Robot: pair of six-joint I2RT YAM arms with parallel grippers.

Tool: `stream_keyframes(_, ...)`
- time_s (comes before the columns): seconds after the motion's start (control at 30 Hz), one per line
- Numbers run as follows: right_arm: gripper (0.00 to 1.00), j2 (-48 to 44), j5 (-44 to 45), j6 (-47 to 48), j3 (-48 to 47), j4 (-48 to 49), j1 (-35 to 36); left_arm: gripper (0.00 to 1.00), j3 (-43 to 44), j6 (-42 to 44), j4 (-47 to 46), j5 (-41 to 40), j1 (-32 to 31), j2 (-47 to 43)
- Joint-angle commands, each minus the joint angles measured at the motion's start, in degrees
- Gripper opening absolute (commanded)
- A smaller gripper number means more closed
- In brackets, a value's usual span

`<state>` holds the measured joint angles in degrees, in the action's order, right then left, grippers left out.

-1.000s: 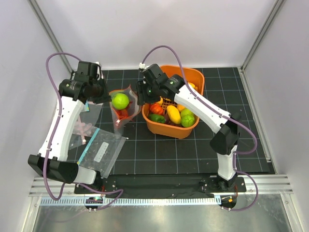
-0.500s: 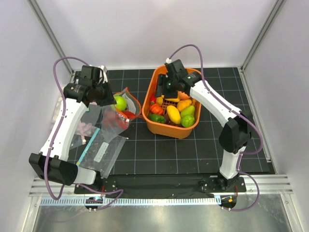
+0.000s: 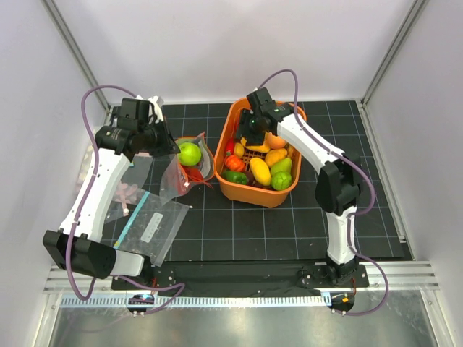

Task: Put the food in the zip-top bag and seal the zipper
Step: Pick up the fake vegetable from the bin.

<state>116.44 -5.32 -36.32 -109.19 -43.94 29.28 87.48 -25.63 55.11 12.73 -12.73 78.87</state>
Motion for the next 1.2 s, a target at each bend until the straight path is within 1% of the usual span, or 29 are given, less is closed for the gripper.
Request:
stream_keyframes(0.0,0.55,2.2,0.3,-7.7,-2.3,1.1,0.0,0.00,-0.5,-1.1,-4.7,3.4,-0.2,-3.0)
stream_keyframes(0.07,0.57,3.4,0.3,-11.6,-1.1,1.3,0.1,0.00,-0.8,-1.1,-4.9,3.3,-0.2,-3.1)
stream_keyframes(0.17,0.57,4.0,-1.0,-15.2,2.0,5.5,0.3,0.00,-0.6,-0.8,-4.9,3.3,-0.1,-3.3)
stream_keyframes(0.27,0.58,4.8,-1.9,-16.1,2.0,8.3,0.8,0.00,-0.2,0.0,-4.5,2.9,-0.2,-3.4)
stream_keyframes(0.43,0.58,5.3,-1.8,-16.4,0.8,9.0,1.6,0.00,0.3,1.3,-3.3,2.5,-0.2,-3.6)
stream_keyframes(0.6,0.58,4.6,-1.3,-18.4,2.8,10.5,2.4,0.00,0.1,0.9,-3.7,2.9,-0.1,-3.7)
stream_keyframes(0.67,0.56,4.7,-1.9,-20.3,4.7,11.6,2.5,0.00,0.1,1.0,-3.8,2.9,-0.1,-3.6)
stream_keyframes(0.73,0.50,4.4,-2.2,-21.8,6.5,13.6,2.5,0.00,0.5,1.1,-3.8,2.9,-0.2,-3.4)
stream_keyframes(0.77,0.43,4.2,-2.4,-22.0,6.9,14.5,2.5,0.00,0.7,1.1,-3.9,2.8,-0.2,-3.3)
stream_keyframes(0.83,0.34,3.7,-2.2,-21.7,6.7,14.8,2.5,0.00,0.9,1.0,-4.0,2.9,-0.2,-3.3)
stream_keyframes(0.87,0.26,2.9,-2.1,-20.9,6.6,15.2,2.5,0.00,0.8,1.0,-4.1,2.8,-0.2,-3.3)
stream_keyframes(0.97,0.18,0.2,-2.0,-18.6,6.0,15.4,2.2,0.00,0.8,1.0,-4.4,3.0,-0.2,-3.4)
stream_keyframes(1.07,0.16,-2.3,-2.8,-15.4,5.6,14.3,1.8,0.00,0.8,0.9,-4.4,3.3,-0.1,-3.3)
stream_keyframes(1.17,0.15,-6.7,-5.5,-13.6,7.1,16.1,1.5,0.00,1.2,0.8,-4.6,3.2,-0.2,-3.3)
